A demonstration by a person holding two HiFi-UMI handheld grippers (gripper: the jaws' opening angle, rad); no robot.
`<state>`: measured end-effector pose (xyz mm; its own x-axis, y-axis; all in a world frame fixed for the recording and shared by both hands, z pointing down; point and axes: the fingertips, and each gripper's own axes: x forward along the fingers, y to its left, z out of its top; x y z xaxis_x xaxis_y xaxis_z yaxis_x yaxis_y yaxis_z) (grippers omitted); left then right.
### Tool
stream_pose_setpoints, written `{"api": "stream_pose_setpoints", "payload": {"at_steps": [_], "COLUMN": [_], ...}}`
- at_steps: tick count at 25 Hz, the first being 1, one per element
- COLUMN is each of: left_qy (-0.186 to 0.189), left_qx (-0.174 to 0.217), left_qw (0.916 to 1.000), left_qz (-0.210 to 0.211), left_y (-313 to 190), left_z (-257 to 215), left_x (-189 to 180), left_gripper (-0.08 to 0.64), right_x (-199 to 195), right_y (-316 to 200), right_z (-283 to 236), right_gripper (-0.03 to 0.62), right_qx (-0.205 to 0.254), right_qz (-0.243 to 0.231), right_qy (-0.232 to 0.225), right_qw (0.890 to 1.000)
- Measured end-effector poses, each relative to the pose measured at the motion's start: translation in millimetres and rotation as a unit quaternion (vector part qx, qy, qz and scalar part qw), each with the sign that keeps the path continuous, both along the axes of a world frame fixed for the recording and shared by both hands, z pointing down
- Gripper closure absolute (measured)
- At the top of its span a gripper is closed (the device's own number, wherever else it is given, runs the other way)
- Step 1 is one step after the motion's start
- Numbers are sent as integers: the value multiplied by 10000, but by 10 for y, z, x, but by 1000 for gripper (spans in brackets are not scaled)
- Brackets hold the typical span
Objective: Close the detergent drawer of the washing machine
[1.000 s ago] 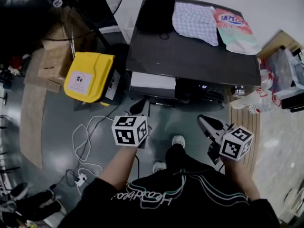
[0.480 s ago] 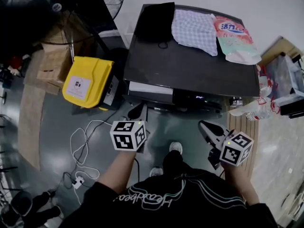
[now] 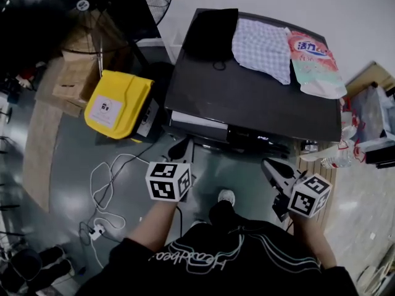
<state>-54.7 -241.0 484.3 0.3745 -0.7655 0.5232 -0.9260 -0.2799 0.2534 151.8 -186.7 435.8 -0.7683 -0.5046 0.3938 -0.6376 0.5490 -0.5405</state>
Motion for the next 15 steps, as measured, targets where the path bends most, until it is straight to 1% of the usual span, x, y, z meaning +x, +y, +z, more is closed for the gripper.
{"api": "stream_pose_setpoints", "payload": {"at_steps": [3,7,11,15], "left_qy": [58,5,-41,101], "left_qx": [-15,-83,137,200], "left_qw": [10000,9999,9999,9997], "left_qz": [-28,-61,-58,-113], "left_y": [-110,-342,-374,-392], "left_z": [5,5,-2,1], "left_x": [-4,20,19,22], "left_gripper": [537,537,537,537], "right_x": [-21,2,69,76], "right_y": [-59,-149,-246,-313], "right_z": [0,-12,-41,-45], "right_gripper": [566,565,566,565], "right_qx": [15,38,86,124], "right_qz": [-100,-202,-216,-281], "right_qy": [11,81,130,143], "right_qw": [9999,9998,9996,9994]}}
